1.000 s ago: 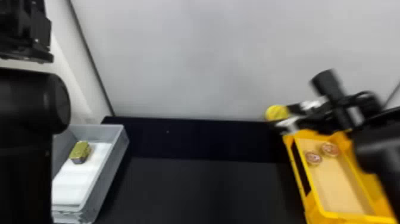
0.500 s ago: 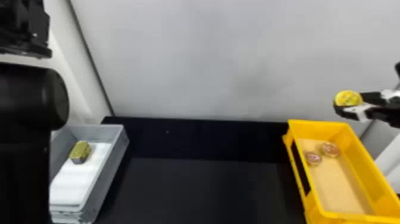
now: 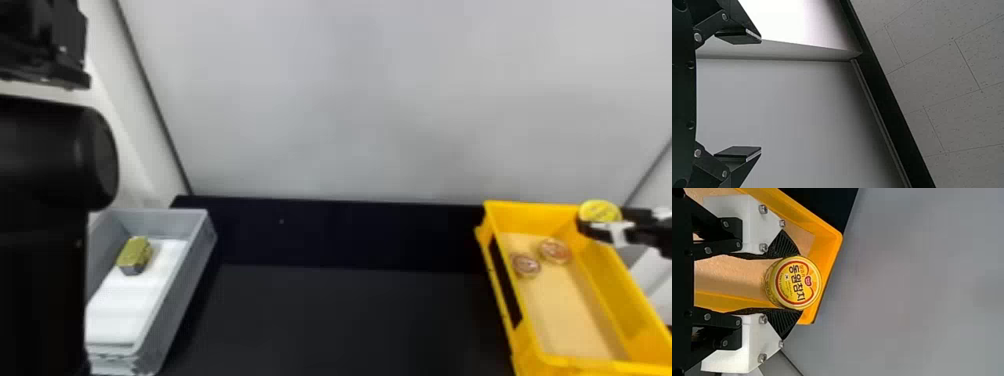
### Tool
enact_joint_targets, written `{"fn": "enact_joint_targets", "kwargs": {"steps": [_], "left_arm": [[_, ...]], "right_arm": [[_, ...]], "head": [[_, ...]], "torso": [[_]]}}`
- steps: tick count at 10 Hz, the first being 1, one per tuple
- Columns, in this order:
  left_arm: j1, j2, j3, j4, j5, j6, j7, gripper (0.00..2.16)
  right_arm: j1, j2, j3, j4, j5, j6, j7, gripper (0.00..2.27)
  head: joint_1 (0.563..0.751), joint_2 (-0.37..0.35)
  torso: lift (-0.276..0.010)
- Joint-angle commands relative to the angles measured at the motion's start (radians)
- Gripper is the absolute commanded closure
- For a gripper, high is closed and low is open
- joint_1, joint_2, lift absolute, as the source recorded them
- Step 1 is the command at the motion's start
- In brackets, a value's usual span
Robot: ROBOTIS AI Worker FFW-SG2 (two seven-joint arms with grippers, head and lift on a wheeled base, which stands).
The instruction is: Pick up the round yellow can and place it in the yellow rectangular box
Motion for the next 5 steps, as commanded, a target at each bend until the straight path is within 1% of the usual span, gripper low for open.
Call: {"fn": "enact_joint_targets", "kwargs": {"steps": [1,2,3,5], "left_arm": [[-0.007,-0.003,-0.008,0.005,0.0,-0.004,0.0,0.26],[-0.007,-0.003,-0.008,0.005,0.0,-0.004,0.0,0.26],[-0.008,-0.003,-0.008,0.005,0.0,-0.007,0.0,0.26],[-0.011,-0.004,-0.01,0.005,0.0,-0.007,0.0,0.26]], "right_arm": [[-0.023,-0.004,-0.005,0.15,-0.058,-0.033,-0.033,0.7],[-0.026,-0.005,-0.012,0.224,-0.113,-0.04,-0.061,0.7],[-0.024,-0.005,-0.012,0.268,-0.141,-0.042,-0.09,0.7],[-0.029,-0.01,-0.026,0.359,-0.168,-0.03,-0.098,0.7]], "head": [[0.663,0.054],[0.663,0.054],[0.663,0.054],[0.663,0.054]], "torso": [[-0.01],[-0.01],[-0.01],[-0.01]]}}
